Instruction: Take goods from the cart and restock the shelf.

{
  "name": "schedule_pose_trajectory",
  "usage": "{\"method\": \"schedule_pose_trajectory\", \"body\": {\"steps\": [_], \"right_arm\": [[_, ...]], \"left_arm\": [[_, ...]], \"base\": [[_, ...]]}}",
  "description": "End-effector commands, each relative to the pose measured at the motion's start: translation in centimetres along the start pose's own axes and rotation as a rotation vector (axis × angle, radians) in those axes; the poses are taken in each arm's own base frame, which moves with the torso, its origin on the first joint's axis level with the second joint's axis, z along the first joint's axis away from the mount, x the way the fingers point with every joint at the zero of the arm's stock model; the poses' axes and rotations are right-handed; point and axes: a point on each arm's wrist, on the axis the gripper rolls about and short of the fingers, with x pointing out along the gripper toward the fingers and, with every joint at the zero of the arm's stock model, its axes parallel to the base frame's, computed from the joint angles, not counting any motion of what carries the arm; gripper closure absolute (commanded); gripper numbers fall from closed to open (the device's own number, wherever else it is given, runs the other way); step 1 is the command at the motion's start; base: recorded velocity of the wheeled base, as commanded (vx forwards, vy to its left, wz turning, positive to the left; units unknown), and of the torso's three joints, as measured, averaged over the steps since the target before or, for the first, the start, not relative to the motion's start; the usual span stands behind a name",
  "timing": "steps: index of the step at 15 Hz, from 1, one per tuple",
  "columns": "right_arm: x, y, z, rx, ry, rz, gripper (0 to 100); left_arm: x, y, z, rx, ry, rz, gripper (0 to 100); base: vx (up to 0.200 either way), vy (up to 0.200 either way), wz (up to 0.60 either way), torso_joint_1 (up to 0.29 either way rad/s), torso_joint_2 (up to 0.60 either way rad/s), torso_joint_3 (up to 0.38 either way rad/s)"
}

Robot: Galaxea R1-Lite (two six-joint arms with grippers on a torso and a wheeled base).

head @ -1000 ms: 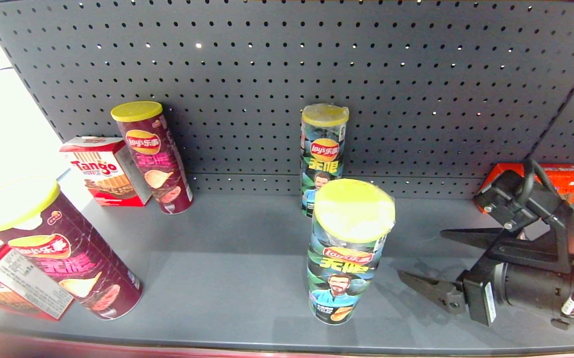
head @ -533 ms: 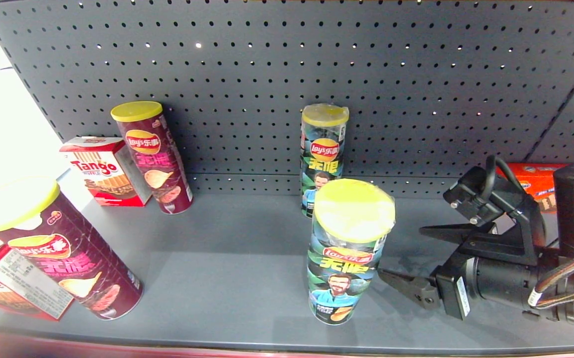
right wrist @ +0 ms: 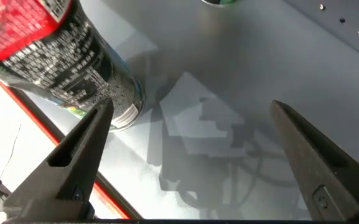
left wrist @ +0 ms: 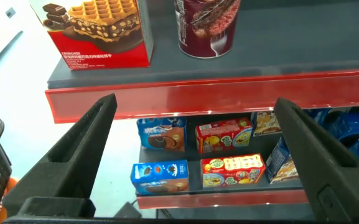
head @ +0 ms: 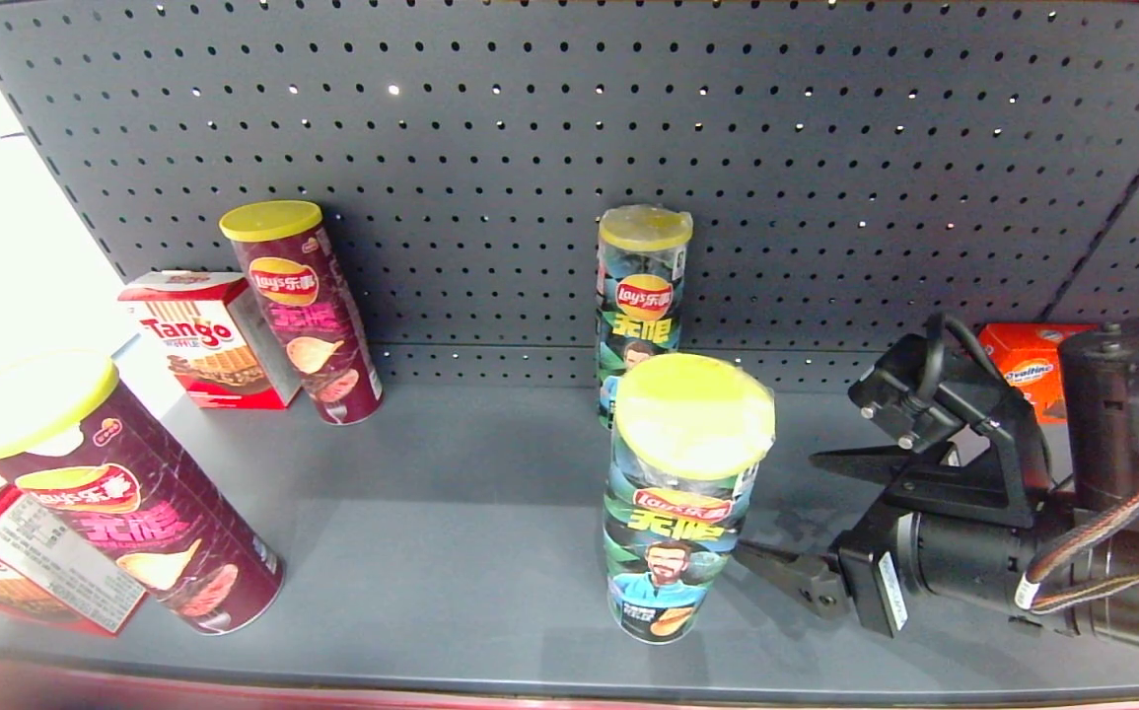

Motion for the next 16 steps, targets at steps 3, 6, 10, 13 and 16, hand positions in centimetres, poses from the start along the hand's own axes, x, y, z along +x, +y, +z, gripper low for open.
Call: {"method": "schedule_pose_trajectory", "body": {"steps": [3, 6, 10, 13, 16], "right_arm": [[0.4, 0.3, 0.0, -0.005, 0.008, 0.008, 0], [-0.1, 0.1, -0.3, -0.003, 0.009, 0.002, 0], [-1.6, -1.2, -0.5, 0.024, -0.018, -0.055, 0], [-6.0, -4.7, -1.0, 0.098, -0.102, -0.255, 0], [-13.3, -6.5, -3.2, 0.179, -0.247, -0.531, 0]], "left_arm": [[0.0, 0.0, 0.0, 0.000, 0.002, 0.000, 0], [0.0, 0.0, 0.0, 0.000, 0.002, 0.000, 0], [0.0, 0.0, 0.0, 0.000, 0.002, 0.000, 0], [0.0, 0.0, 0.0, 0.000, 0.002, 0.000, 0], [0.0, 0.0, 0.0, 0.000, 0.002, 0.000, 0]], "base": [[0.000, 0.000, 0.00, 0.000, 0.00, 0.000], [0.000, 0.000, 0.00, 0.000, 0.00, 0.000], [0.000, 0.000, 0.00, 0.000, 0.00, 0.000], [0.000, 0.000, 0.00, 0.000, 0.00, 0.000], [0.000, 0.000, 0.00, 0.000, 0.00, 0.000]]}}
